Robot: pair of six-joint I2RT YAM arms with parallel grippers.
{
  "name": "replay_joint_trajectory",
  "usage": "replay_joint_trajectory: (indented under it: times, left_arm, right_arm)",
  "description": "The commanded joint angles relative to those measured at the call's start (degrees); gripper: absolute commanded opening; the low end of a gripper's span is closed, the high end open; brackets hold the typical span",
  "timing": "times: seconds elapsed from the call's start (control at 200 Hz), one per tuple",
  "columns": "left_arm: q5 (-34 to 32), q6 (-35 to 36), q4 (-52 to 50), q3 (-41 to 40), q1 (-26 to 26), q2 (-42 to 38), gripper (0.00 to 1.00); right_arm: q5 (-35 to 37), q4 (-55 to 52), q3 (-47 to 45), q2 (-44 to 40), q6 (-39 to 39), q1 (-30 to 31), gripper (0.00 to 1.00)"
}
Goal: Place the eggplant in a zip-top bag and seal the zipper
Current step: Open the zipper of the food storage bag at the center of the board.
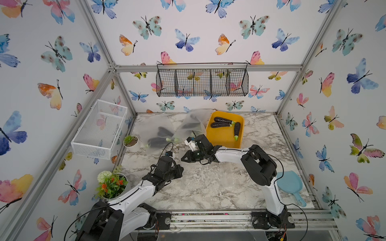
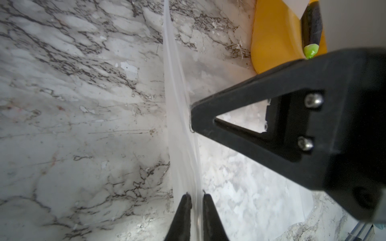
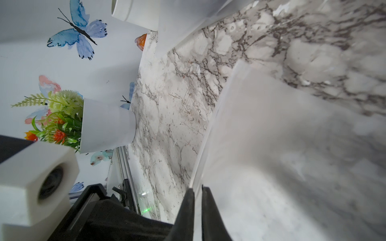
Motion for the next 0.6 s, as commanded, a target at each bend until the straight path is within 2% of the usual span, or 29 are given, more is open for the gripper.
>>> replay_joint_trajectory:
  times: [0.0,0.35,0.596]
  left_arm:
    - [0.34,0.63,-0.37,-0.36,-0.24,-1.29,0.15]
    - [0.69,0.29,0.49,-1.33,-0.24,-0.62,0.13]
    - [0.97,-0.06,1.21,-2.03,-0.37,-0.48,0.12]
  right_arm:
    - [0.03,-0.66,-0.43,1.39,0.07,0.39,0.11]
    - [0.96,-6.98,0.86,1.55,-2.55,0.50,0.22]
    - [0.58,-6.98,1.88,2.15,-3.19,0.80,0.24]
